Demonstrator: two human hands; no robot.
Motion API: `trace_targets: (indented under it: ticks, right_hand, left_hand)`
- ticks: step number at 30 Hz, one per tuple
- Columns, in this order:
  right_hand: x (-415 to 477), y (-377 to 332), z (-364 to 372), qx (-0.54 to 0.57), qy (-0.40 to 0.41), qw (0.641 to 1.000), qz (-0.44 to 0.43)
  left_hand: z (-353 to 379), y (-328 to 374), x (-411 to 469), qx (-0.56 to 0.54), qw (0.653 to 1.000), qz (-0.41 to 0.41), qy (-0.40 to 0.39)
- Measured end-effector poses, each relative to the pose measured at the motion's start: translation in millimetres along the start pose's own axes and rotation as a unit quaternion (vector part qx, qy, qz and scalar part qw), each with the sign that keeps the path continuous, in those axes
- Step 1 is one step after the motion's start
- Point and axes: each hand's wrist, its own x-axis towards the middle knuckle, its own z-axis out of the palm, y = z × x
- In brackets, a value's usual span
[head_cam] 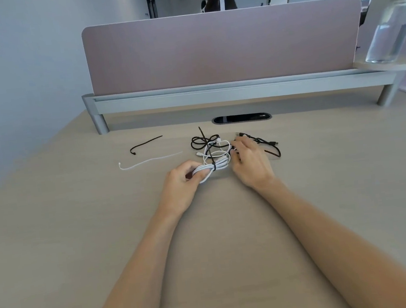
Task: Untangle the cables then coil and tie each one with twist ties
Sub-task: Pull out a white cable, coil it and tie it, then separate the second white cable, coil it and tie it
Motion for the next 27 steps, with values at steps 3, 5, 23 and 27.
trace_targets:
  ticks: [3,5,23,27]
  right_hand:
    - [13,2,11,-0.084,-0.053,0.995,-0.017]
    - [20,3,16,-0.098,-0.119,0.988,-0.017]
    - [-19,40,-15,-0.174,-0.081,0.98,0.054]
    - [-17,38,-17,-0.173,-0.131,0.976,0.033]
  left_hand:
    - [0,0,8,0.042,0.998,-0.004,0.051]
    - [2,0,17,0.124,0.99,-0.01,0.068]
    - [52,-21,114,0.387,0.915,-0.032,0.107]
    - [55,-28,128,0.397,0.912,-0.052,0.084]
